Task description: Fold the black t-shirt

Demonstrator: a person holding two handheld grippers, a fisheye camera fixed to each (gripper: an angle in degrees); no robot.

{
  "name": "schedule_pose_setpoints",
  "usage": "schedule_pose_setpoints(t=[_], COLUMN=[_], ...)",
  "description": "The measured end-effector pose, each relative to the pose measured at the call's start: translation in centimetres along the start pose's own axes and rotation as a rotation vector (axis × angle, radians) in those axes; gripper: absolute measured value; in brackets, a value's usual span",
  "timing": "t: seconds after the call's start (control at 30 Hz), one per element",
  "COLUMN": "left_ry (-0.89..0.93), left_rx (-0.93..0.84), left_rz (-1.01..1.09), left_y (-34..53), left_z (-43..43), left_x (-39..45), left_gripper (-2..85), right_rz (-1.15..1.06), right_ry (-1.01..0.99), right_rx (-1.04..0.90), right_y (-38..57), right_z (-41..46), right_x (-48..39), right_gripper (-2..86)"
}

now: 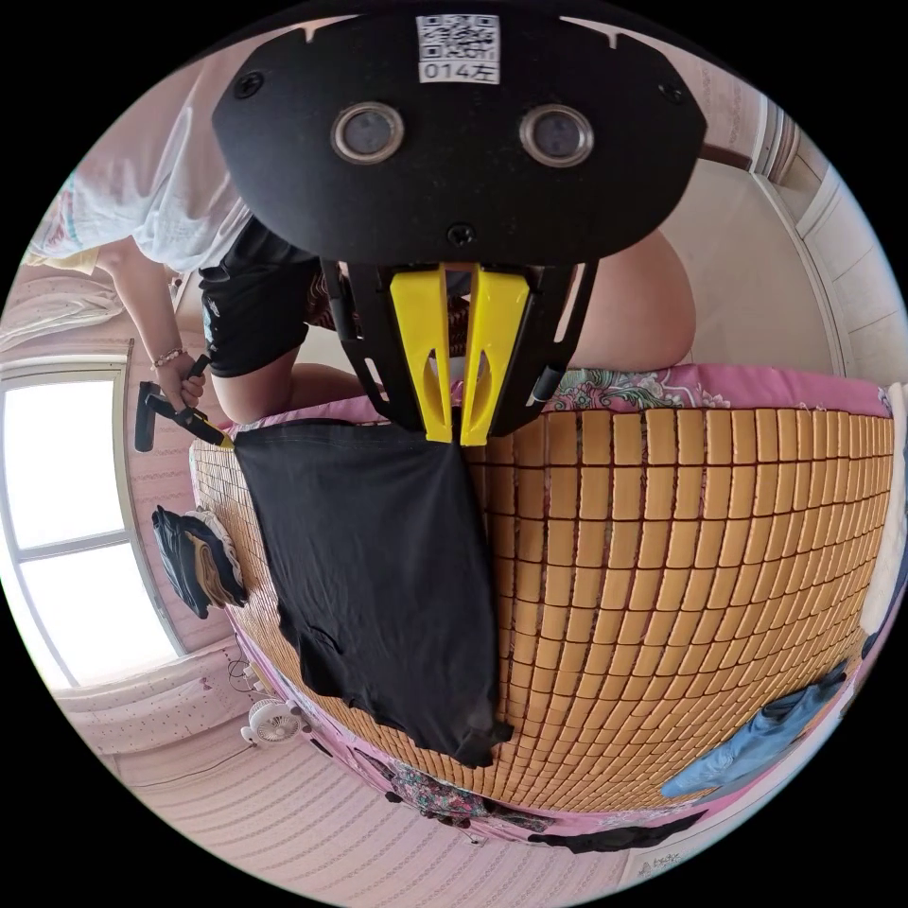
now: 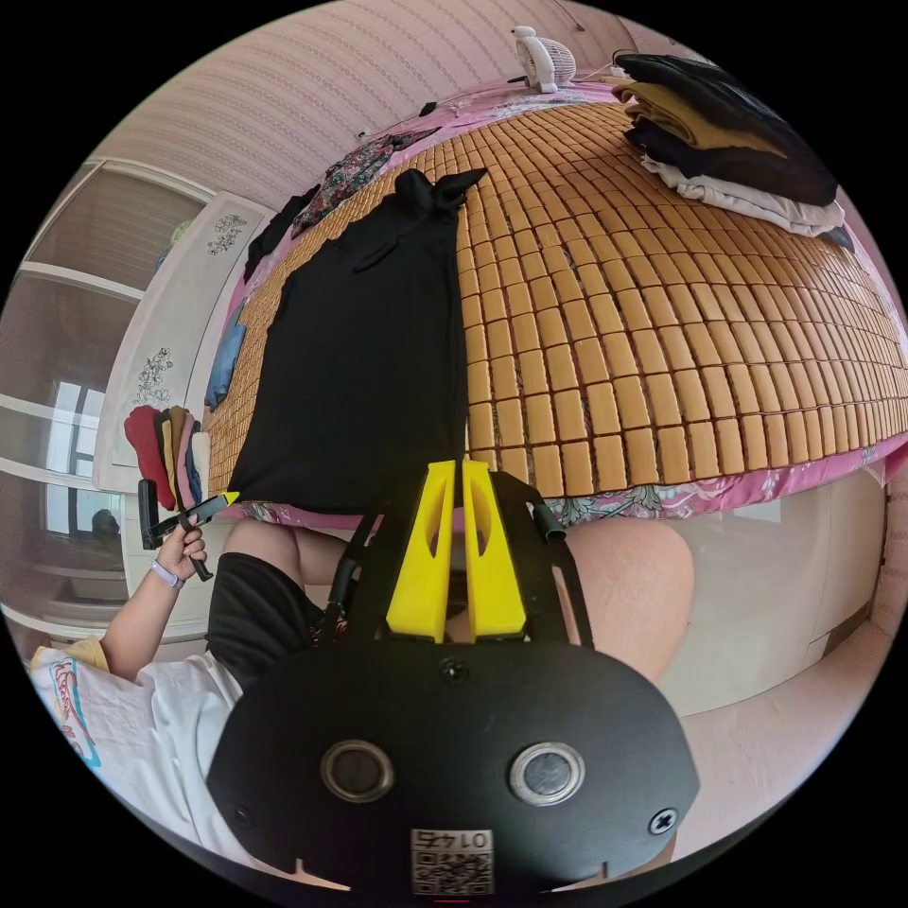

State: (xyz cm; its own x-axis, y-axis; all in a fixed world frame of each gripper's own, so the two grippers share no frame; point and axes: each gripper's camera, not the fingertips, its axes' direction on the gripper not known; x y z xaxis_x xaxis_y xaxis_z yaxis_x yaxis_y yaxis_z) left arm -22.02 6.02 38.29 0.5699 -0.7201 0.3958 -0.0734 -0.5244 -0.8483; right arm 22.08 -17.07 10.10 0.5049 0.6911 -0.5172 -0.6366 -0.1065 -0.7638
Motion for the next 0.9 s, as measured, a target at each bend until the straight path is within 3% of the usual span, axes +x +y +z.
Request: schedule_pose_setpoints(t=[0.17,0.6,0.9], left_ry=[0.009,0.025,0.011], left_rx=[0.026,0.147,0.157], left_rz=[-0.035,-0.052,0.048], left_y=[1.5,7.0,9.8], left_z=[0.3,-0.6,-0.5], left_x=[-0.7,-1.6,-0.1], left_gripper=[-0.7,-0.7,-0.4], right_rz=[0.031,-0.211,-0.236], right_ry=[0.063,0.355,0.27], right_rx=[0.036,0.133,0.132], right_y=[1.0,5.0,4.7], right_z=[0.4,2.0,2.5], right_x=[-1.4,-8.9,-10.8], right_gripper=[0.5,0.3,0.7])
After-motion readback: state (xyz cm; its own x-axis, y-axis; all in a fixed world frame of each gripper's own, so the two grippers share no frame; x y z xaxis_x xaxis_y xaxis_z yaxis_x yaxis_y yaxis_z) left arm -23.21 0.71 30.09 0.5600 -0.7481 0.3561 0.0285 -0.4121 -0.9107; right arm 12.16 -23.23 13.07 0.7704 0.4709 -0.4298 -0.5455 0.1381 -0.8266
